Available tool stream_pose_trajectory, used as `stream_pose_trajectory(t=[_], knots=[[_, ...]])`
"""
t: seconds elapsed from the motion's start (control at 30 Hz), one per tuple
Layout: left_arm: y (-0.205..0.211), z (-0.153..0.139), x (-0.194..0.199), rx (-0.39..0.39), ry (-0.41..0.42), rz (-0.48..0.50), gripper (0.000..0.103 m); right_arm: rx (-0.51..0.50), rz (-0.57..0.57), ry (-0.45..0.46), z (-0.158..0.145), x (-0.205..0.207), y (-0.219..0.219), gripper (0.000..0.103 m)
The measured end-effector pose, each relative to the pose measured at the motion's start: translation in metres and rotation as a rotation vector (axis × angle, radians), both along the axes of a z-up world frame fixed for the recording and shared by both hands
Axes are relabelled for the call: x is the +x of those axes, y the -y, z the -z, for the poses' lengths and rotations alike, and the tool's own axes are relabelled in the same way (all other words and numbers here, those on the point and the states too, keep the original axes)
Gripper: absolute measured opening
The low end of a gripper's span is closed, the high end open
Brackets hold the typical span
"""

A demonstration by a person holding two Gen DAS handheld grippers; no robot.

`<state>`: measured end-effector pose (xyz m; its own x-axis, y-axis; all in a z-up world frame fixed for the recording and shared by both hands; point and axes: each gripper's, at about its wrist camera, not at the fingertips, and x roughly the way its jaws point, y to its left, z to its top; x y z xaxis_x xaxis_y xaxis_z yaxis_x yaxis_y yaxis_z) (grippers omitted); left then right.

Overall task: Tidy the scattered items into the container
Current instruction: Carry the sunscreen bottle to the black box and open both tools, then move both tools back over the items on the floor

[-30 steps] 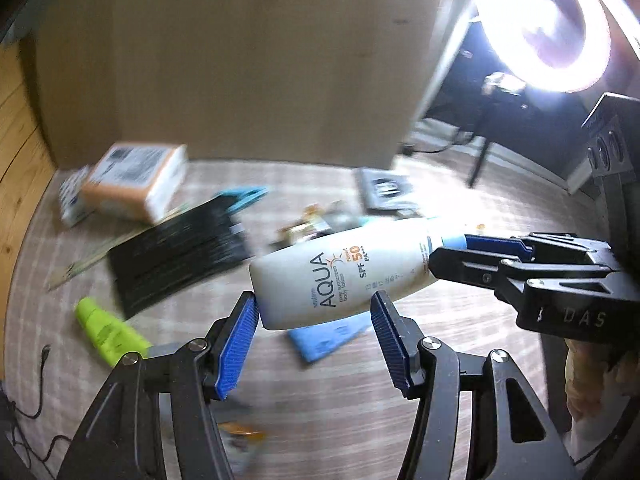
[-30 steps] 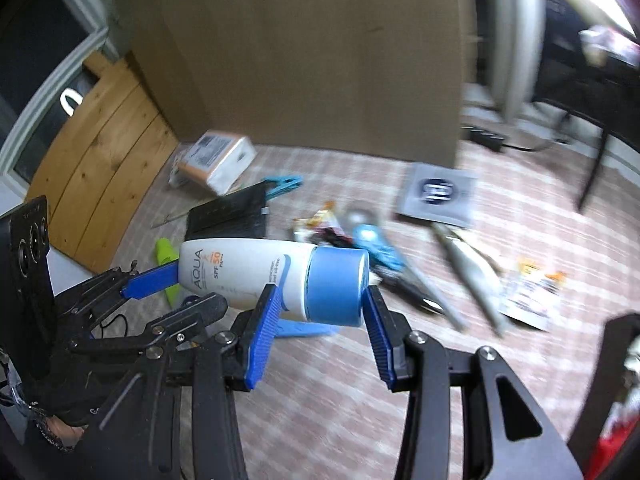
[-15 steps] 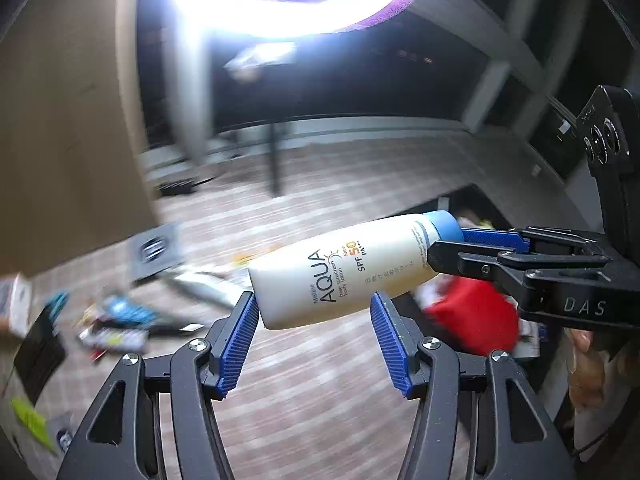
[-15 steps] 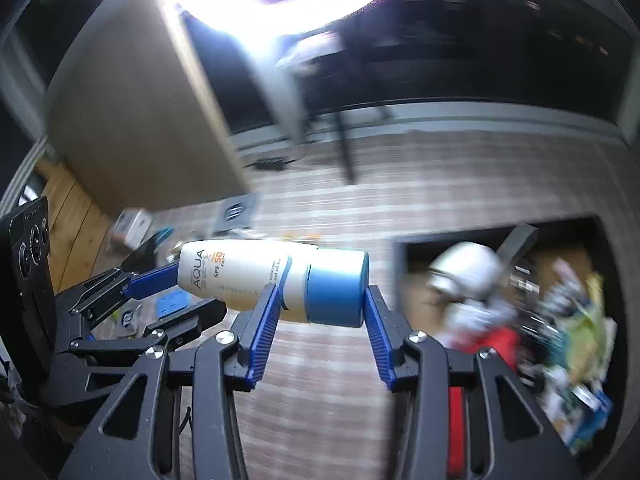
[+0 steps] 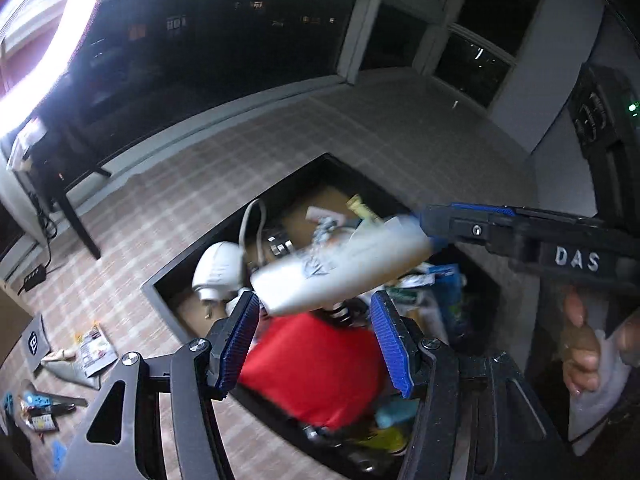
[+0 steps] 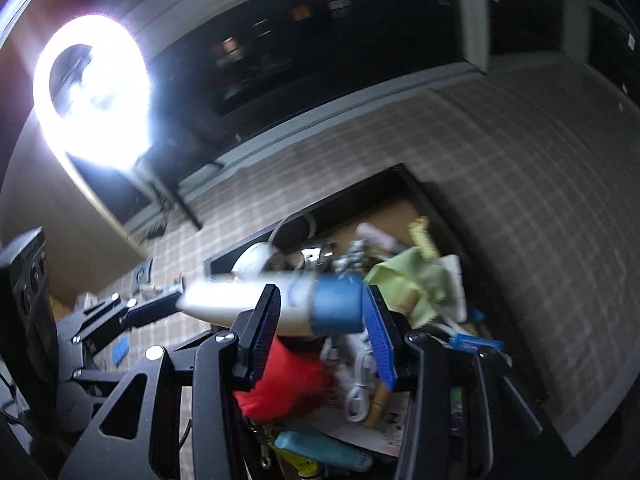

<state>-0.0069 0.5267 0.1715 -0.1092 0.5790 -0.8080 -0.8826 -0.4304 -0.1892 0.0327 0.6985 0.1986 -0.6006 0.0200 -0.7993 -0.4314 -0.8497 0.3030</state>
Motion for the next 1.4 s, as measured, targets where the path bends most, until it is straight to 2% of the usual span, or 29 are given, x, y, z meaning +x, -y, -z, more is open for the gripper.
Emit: stream_pose_trajectory(t=[0.2, 0.5, 0.6, 0.8, 1.03, 1.23, 1.37, 1.4], knots=[[0.014, -0.001, -0.007, -0.001, 0.003, -0.034, 0.055, 0.023, 0.017, 0.006, -0.001, 0.011, -0.005, 0.042], [0.07, 0.011, -0.025, -0.02, 0.005, -0.157, 0.055, 0.026, -0.088, 0.021, 0.009, -0.008, 0.035, 0.042], [0.098, 0.017, -0.031, -0.033, -0.008, -0.205, 0.056, 0.032, -0.14, 0.027, 0.013, -0.019, 0.056, 0.042], [0.165, 0.039, -0.055, -0.061, 0.027, -0.333, 0.056, 0.027, -0.26, 0.042, 0.024, -0.043, 0.101, 0.042], [0.26, 0.067, -0.079, -0.132, 0.03, -0.474, 0.056, 0.034, -0.407, 0.07, 0.04, -0.067, 0.158, 0.043], [0.322, 0.087, -0.097, -0.211, 0.011, -0.542, 0.057, 0.07, -0.515, 0.104, 0.054, -0.088, 0.201, 0.043], [0.345, 0.097, -0.108, -0.254, 0.003, -0.528, 0.057, 0.082, -0.558, 0.124, 0.06, -0.109, 0.222, 0.043], [0.349, 0.1, -0.111, -0.262, 0.005, -0.518, 0.057, 0.083, -0.562, 0.131, 0.061, -0.116, 0.227, 0.046]])
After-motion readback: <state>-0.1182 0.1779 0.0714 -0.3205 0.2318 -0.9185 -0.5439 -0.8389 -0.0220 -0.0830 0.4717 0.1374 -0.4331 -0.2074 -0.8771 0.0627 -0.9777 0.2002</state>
